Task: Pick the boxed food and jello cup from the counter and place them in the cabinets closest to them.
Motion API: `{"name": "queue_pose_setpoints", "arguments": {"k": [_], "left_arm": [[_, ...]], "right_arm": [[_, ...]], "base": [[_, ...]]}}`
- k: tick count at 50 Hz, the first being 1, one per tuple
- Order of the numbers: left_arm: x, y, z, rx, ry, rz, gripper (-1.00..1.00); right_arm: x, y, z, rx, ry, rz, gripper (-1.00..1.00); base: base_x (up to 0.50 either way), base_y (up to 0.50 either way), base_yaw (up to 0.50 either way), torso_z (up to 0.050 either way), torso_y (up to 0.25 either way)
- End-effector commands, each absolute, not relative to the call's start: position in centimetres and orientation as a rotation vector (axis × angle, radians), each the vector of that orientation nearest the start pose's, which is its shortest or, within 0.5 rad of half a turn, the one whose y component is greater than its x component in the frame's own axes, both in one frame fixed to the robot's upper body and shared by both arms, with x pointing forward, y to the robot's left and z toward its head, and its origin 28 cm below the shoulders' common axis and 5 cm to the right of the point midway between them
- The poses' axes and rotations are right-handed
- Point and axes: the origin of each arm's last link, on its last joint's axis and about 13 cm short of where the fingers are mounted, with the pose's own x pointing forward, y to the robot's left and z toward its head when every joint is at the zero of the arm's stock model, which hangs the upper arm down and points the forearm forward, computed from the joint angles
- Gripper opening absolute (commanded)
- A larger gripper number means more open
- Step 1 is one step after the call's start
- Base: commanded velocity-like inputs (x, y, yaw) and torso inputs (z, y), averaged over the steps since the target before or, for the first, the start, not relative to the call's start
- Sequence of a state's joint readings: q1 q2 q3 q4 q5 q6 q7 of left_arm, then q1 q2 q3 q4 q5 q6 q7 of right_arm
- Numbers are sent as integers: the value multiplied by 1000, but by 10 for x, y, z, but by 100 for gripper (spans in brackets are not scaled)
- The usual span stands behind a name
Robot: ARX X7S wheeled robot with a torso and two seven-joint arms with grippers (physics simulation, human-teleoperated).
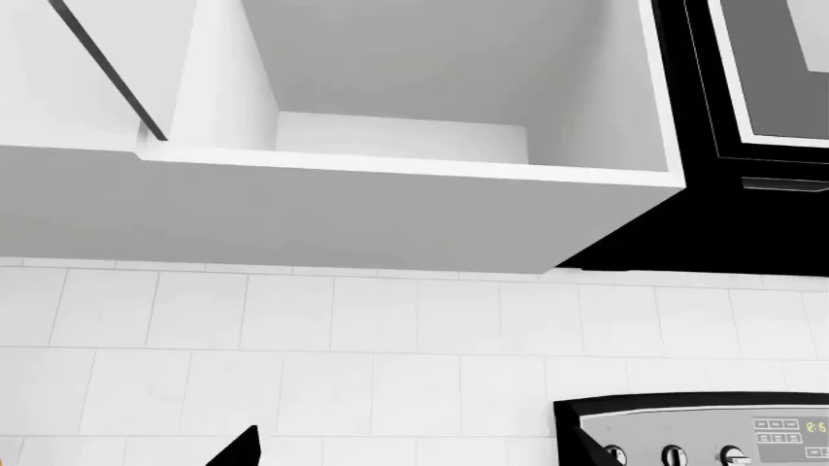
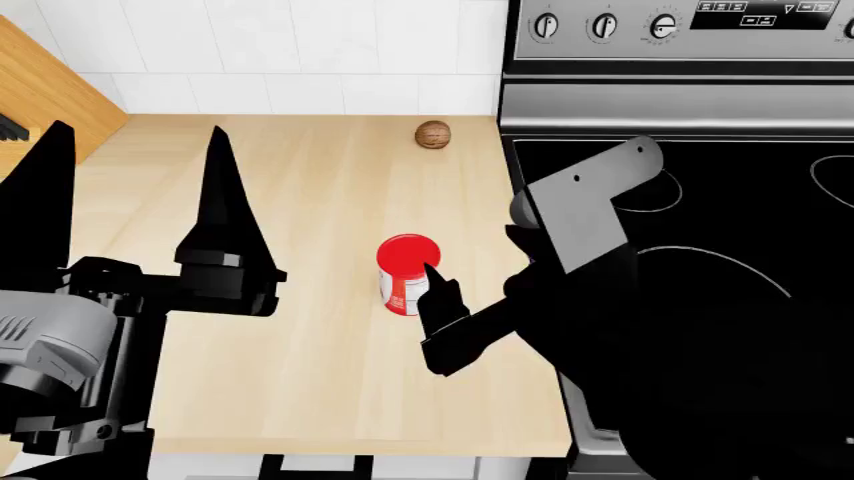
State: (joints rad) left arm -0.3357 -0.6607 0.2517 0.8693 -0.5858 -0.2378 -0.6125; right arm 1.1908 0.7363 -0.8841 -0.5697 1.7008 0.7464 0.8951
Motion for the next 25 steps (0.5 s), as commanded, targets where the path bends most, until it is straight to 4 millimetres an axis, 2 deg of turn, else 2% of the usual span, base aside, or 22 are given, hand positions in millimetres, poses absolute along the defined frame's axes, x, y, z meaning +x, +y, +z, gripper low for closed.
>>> {"name": "queue_pose_setpoints", "arguments": {"k": [1,12,25], "left_arm": [[186,221,218,-45,-663,-93,100],[186,222,219,-45,-664,-93,100],[185,223,219,-49,-665,-91,100]], "right_arm": [[228,-71,246,-157,261,492,100],[250,-64,239,-161,305,495,100],[261,-54,228,-165,358,529,100]], "base": [[0,0,0,0,0],[0,0,0,0,0],[0,0,0,0,0]]}}
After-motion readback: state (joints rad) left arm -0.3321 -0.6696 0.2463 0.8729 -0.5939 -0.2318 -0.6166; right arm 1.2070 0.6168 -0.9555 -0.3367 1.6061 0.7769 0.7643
